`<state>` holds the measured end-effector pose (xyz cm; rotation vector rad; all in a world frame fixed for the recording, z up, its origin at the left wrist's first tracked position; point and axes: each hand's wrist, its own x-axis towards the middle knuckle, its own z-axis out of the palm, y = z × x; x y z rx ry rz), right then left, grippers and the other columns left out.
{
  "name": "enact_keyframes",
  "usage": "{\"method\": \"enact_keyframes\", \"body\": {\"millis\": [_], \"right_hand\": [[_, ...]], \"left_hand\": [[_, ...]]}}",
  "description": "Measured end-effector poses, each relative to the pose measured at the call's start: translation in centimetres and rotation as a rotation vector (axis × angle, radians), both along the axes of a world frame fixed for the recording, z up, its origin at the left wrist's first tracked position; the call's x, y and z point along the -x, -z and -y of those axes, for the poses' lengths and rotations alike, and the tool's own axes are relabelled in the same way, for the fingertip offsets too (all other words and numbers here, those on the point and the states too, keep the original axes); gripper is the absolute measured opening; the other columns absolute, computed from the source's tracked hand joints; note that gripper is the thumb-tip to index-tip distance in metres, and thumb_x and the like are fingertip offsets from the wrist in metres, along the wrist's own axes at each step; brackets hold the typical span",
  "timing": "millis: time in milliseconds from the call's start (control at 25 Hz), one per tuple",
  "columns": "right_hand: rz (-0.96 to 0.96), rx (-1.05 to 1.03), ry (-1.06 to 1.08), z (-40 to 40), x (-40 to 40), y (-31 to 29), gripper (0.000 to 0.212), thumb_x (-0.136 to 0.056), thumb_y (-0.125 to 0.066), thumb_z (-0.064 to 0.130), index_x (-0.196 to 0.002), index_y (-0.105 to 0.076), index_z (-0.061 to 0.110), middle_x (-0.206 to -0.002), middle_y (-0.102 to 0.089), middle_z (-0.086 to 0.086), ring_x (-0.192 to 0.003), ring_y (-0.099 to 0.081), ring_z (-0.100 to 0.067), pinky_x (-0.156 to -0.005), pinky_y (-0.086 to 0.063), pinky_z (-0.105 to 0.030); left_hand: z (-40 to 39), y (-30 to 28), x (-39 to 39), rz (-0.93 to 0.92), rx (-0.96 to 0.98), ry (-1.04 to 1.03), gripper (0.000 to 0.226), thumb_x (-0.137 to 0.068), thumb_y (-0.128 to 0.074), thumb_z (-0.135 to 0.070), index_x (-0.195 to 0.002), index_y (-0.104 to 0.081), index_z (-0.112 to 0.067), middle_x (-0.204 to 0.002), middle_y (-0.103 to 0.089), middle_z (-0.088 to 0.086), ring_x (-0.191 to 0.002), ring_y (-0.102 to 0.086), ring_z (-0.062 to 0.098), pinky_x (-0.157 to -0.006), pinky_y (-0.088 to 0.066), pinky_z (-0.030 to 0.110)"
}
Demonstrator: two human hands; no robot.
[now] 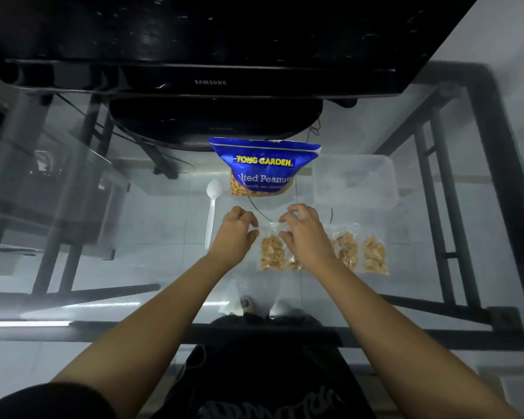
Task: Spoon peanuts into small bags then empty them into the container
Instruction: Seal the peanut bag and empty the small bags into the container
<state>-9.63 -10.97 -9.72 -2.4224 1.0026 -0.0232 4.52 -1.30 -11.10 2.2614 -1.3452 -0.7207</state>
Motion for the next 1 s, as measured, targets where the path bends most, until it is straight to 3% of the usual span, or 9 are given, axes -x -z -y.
{"method": "enact_keyframes", "body": {"millis": [120,320,400,480,600,800,1000], "right_hand": [[-0.049,0.044,-0.009,-0.1,0.2,0.3,0.038,-0.087,-0.061,0.021,-0.124,-0.056,0.011,-0.136,-0.044,-0.012,-0.131,-0.032,-0.027,-0.107,-0.033,-0.036],[-0.004,0.131,-0.072,-0.3,-0.1,-0.3,0.014,-0.087,-0.061,0.016,-0.098,-0.065,0.008,-0.129,-0.053,-0.01,-0.131,-0.035,-0.028,-0.106,-0.03,-0.033],[0.123,0.02,-0.026,-0.8,0.4,-1.1,0.008,-0.088,-0.059,0.014,-0.093,-0.062,0.008,-0.113,-0.06,-0.008,-0.118,-0.048,-0.026,-0.094,-0.039,-0.031],[0.275,-0.312,0.163,-1.5,0.9,-2.5,0.006,-0.088,-0.06,0.017,-0.091,-0.058,0.012,-0.094,-0.064,-0.001,-0.094,-0.062,-0.018,-0.078,-0.047,-0.023],[0.503,-0.664,0.431,-2.7,1.5,-4.2,0.006,-0.085,-0.065,0.017,-0.086,-0.063,0.022,-0.087,-0.071,0.004,-0.083,-0.068,-0.01,-0.077,-0.052,-0.022],[0.713,-0.789,0.525,-2.6,1.6,-6.9,0.01,-0.083,-0.066,0.014,-0.084,-0.07,0.023,-0.083,-0.073,0.002,-0.079,-0.069,-0.009,-0.074,-0.054,-0.023],[0.66,-0.67,0.485,-2.7,1.0,-7.8,0.008,-0.084,-0.066,0.021,-0.081,-0.07,0.026,-0.083,-0.072,0.002,-0.08,-0.069,-0.013,-0.077,-0.057,-0.034]], "left_hand": [[0.0,0.1,0.3,0.015,0.007,0.036,0.035,-0.086,-0.064,-0.015,-0.119,-0.056,-0.008,-0.118,-0.049,0.017,-0.108,-0.051,0.032,-0.093,-0.043,0.035],[0.6,-0.6,0.9,-0.009,0.028,0.018,0.015,-0.085,-0.063,-0.014,-0.098,-0.061,-0.006,-0.11,-0.054,0.015,-0.102,-0.053,0.027,-0.087,-0.042,0.028],[-0.1,-1.6,0.7,-0.222,0.074,-0.099,0.009,-0.085,-0.064,-0.016,-0.089,-0.06,-0.009,-0.098,-0.063,0.01,-0.091,-0.059,0.02,-0.077,-0.044,0.022],[-1.0,-3.0,0.9,-0.557,0.127,-0.262,0.007,-0.085,-0.064,-0.017,-0.086,-0.058,-0.015,-0.085,-0.068,0.009,-0.079,-0.063,0.015,-0.072,-0.049,0.02],[-2.0,-5.2,1.6,-0.878,0.246,-0.381,0.013,-0.085,-0.063,-0.006,-0.091,-0.063,-0.017,-0.078,-0.068,0.011,-0.077,-0.067,0.013,-0.076,-0.055,0.025],[-1.4,-9.2,1.0,-0.758,0.26,-0.232,0.011,-0.086,-0.063,-0.011,-0.093,-0.067,-0.018,-0.087,-0.069,0.007,-0.078,-0.067,0.014,-0.075,-0.057,0.024],[-0.3,-10.8,1.2,-0.312,0.243,-0.011,0.008,-0.084,-0.066,-0.02,-0.089,-0.068,-0.013,-0.078,-0.064,-0.01,-0.073,-0.058,-0.007,-0.064,-0.044,0.004]]}}
